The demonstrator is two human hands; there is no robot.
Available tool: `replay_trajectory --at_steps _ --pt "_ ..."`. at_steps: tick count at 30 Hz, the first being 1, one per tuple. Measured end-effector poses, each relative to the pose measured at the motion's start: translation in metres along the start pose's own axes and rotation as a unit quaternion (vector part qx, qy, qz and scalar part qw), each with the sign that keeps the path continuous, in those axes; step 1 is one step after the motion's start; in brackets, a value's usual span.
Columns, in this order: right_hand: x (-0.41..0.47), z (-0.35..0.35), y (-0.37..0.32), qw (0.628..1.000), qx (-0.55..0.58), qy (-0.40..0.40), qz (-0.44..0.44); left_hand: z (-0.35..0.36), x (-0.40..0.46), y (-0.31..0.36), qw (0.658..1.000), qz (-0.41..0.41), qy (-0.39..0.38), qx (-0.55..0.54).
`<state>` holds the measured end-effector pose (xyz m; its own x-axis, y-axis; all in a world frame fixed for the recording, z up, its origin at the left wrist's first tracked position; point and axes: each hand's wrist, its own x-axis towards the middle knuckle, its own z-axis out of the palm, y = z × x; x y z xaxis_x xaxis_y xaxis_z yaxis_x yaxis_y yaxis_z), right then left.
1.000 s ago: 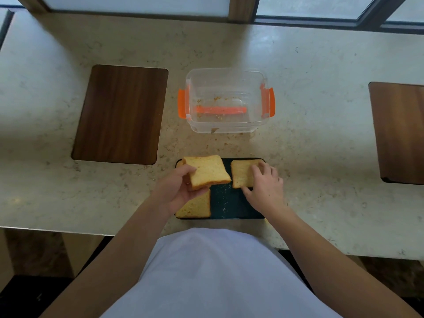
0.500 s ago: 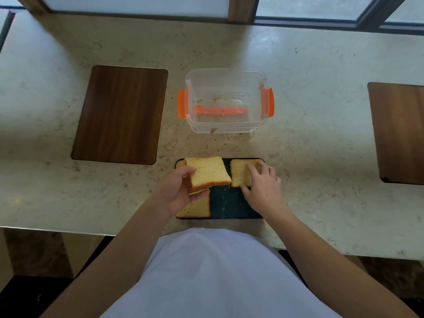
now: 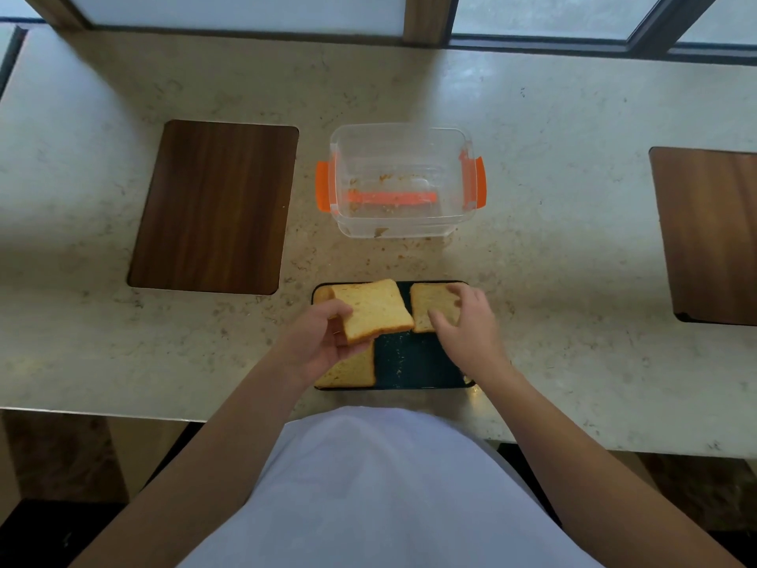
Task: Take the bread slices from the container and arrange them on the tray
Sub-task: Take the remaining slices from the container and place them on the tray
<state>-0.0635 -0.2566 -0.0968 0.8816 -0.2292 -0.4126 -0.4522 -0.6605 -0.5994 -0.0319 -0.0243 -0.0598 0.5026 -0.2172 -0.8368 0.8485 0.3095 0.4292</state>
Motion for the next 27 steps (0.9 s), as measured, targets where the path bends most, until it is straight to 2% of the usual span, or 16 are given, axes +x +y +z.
replay_trajectory --at_steps 1,3,5,8,10,13,17,21,25,27 --pt "-0.002 -0.003 -0.002 0.994 0.095 -0.039 0.038 0.0 0.0 -0.001 1.0 0.001 -0.003 0.012" --pt "-0.007 -0.009 -0.004 0.952 0.254 -0.135 0.102 0.001 0.002 -0.005 0.999 0.0 -0.008 0.039" --pt "-0.012 -0.011 -0.001 0.931 0.303 -0.179 0.099 0.004 0.003 -0.008 0.997 0.001 -0.014 0.071" --pt "-0.021 -0.008 0.007 0.92 0.342 -0.161 0.098 0.005 0.005 -0.012 0.994 0.001 -0.019 0.105" --pt "-0.026 -0.007 0.013 0.917 0.353 -0.152 0.111 0.006 0.005 -0.015 0.987 0.002 -0.011 0.158" --pt "-0.035 -0.007 0.023 0.917 0.342 -0.161 0.129 0.008 0.007 -0.024 0.948 0.035 0.034 0.314" --pt "-0.048 -0.003 0.035 0.933 0.293 -0.153 0.145 0.012 0.012 -0.042 0.907 0.082 0.099 0.402" --pt "-0.058 -0.003 0.049 0.946 0.244 -0.128 0.169 0.025 0.022 -0.063 0.861 0.091 0.084 0.493" --pt "-0.064 -0.008 0.064 0.941 0.254 -0.098 0.2 0.045 0.03 -0.07 0.84 0.063 0.052 0.536" --pt "-0.065 -0.012 0.069 0.937 0.266 -0.084 0.211 0.054 0.031 -0.071 0.844 0.057 0.042 0.531"
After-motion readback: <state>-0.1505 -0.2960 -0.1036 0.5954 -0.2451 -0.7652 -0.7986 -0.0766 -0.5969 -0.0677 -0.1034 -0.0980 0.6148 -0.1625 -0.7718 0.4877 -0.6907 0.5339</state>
